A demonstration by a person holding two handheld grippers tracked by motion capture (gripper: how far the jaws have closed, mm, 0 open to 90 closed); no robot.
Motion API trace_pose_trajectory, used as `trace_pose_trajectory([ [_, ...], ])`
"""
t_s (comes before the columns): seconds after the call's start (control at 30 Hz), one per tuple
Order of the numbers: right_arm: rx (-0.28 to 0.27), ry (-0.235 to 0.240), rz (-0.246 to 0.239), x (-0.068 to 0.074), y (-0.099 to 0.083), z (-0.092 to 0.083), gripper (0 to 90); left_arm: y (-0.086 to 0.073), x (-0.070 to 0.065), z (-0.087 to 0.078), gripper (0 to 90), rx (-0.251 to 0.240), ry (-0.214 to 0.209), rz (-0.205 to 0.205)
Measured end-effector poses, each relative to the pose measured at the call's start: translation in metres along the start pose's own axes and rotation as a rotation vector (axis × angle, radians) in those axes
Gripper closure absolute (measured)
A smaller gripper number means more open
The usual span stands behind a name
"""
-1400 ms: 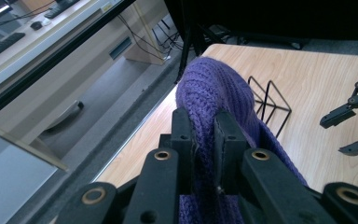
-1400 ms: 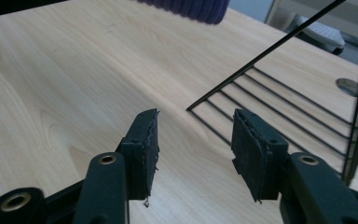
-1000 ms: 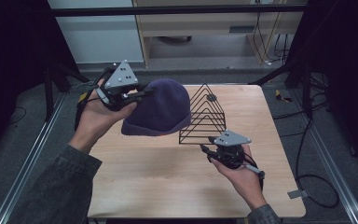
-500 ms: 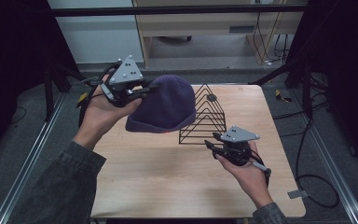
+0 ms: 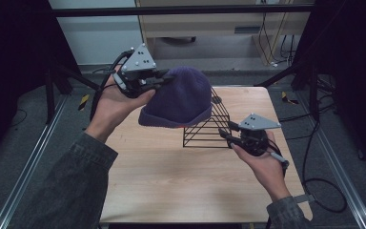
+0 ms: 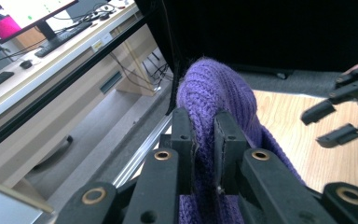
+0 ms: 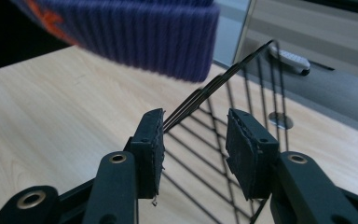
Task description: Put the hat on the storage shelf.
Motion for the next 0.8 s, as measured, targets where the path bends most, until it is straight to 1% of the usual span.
trace_pose_trajectory([
  [0.03, -0.003, -0.002, 0.003, -0.003, 0.004, 0.000, 57.1, 0.001, 0.000, 0.000, 80.8, -0.001, -0.003, 0.000],
  [0.13, -0.014, -0.005, -0.007, -0.008, 0.017, 0.004, 57.4, 0.004, 0.003, 0.003, 80.8, -0.001, -0.004, 0.005],
  [0.17, -0.018, 0.000, -0.011, -0.009, 0.023, 0.006, 57.5, 0.004, 0.004, 0.003, 80.8, 0.000, -0.005, 0.008],
  [0.2, -0.018, 0.000, -0.011, -0.009, 0.023, 0.006, 57.5, 0.004, 0.004, 0.003, 80.8, 0.000, -0.005, 0.008],
  [0.23, -0.024, 0.006, -0.019, -0.010, 0.032, 0.010, 57.3, 0.005, 0.005, 0.006, 80.8, -0.003, -0.007, 0.008],
  [0.3, -0.034, 0.020, -0.003, -0.012, 0.042, 0.014, 57.2, 0.005, 0.007, 0.008, 80.8, 0.000, -0.009, 0.011],
  [0.37, -0.038, 0.024, 0.002, -0.015, 0.049, 0.017, 56.8, 0.006, 0.008, 0.011, 80.8, 0.001, -0.013, 0.014],
  [0.4, -0.038, 0.024, 0.002, -0.015, 0.049, 0.017, 56.8, 0.006, 0.008, 0.011, 80.8, 0.001, -0.013, 0.014],
  [0.43, -0.048, 0.030, 0.015, -0.018, 0.057, 0.020, 56.1, 0.007, 0.009, 0.013, 80.8, 0.001, -0.015, 0.020],
  [0.5, -0.045, 0.036, 0.025, -0.020, 0.063, 0.023, 54.4, 0.008, 0.009, 0.016, 80.8, -0.003, -0.018, 0.019],
  [0.53, -0.045, 0.036, 0.025, -0.020, 0.063, 0.023, 54.4, 0.008, 0.009, 0.016, 80.8, -0.003, -0.018, 0.019],
  [0.57, -0.038, 0.051, 0.034, -0.022, 0.067, 0.029, 52.0, 0.009, 0.010, 0.018, 80.8, -0.006, -0.019, 0.022],
  [0.67, -0.022, 0.053, 0.032, -0.024, 0.070, 0.036, 49.1, 0.011, 0.010, 0.021, 80.8, -0.015, -0.023, 0.025],
  [0.73, -0.010, 0.055, 0.035, -0.026, 0.071, 0.041, 48.5, 0.011, 0.010, 0.022, 80.8, -0.017, -0.027, 0.028],
  [0.8, 0.006, 0.066, 0.025, -0.027, 0.073, 0.046, 48.9, 0.012, 0.010, 0.024, 80.8, -0.020, -0.032, 0.028],
])
Point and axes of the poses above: each handheld gripper's, and its own axes: z roughly forward along the jaws, y roughly out of its top, x roughly to its left, the point moved 5 cm from there along z, roughly forward along the jaws, and after that the axes turned 12 degrees about -y, right-handed, at the moved point
